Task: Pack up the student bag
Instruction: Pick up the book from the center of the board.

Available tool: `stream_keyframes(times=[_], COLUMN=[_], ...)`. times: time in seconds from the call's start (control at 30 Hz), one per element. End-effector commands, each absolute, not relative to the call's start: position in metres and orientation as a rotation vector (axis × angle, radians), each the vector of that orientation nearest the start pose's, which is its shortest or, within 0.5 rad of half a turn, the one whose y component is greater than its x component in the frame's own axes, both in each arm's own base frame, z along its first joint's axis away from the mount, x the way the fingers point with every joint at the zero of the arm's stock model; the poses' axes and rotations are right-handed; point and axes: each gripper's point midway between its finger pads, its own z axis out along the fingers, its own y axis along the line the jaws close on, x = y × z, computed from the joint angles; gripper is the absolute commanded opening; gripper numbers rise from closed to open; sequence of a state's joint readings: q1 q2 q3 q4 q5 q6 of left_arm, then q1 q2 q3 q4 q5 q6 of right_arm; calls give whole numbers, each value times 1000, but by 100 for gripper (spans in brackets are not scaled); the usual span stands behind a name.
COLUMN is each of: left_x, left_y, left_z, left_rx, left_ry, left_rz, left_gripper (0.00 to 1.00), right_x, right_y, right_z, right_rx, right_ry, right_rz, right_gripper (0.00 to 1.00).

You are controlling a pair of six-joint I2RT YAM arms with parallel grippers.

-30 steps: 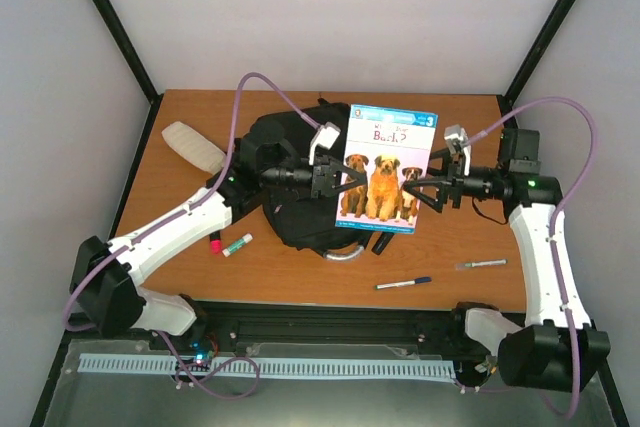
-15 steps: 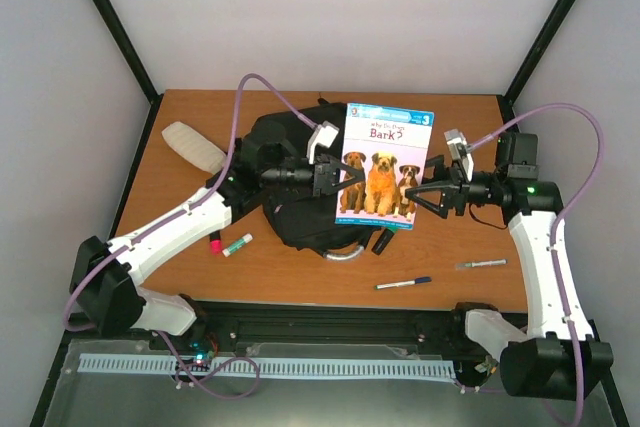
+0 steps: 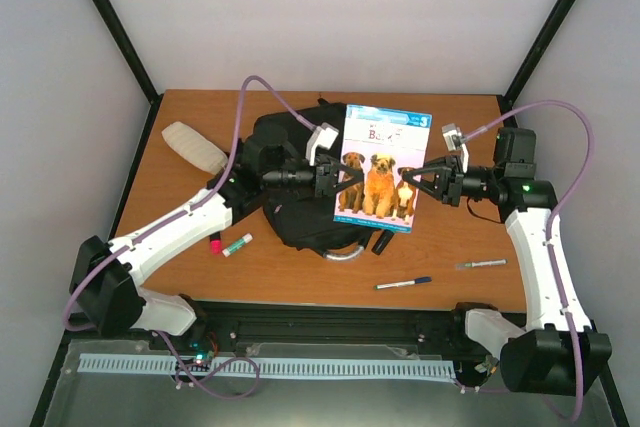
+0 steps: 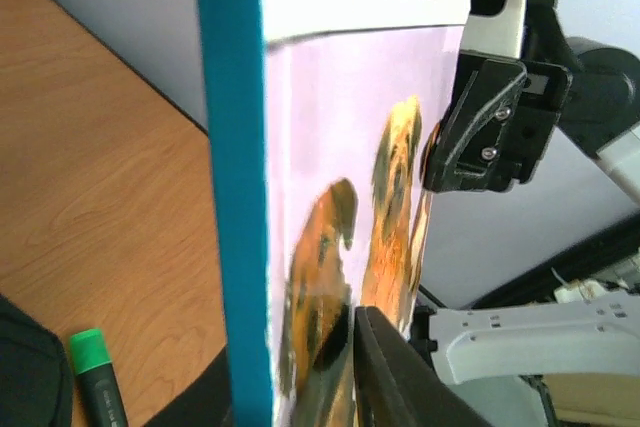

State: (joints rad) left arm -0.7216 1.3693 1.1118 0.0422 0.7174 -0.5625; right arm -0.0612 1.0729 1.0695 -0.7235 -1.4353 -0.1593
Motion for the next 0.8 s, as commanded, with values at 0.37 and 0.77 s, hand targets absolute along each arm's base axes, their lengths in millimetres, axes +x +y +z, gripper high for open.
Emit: stream_keyframes(times=[0.37,0.77], left_x=[300,230], left_y=[-261,-259], left_z=[208,136], left_rx=[539,1211], left_ry=[2327,2447], left_rz=[-392,-160], left_gripper=[66,59], right_x=[308,301], right_y=[90,62], right_z=[262,246], right_rx=[-487,-437], right_ry=[1975,1980], right_rz=[882,758], right_gripper=[3,3])
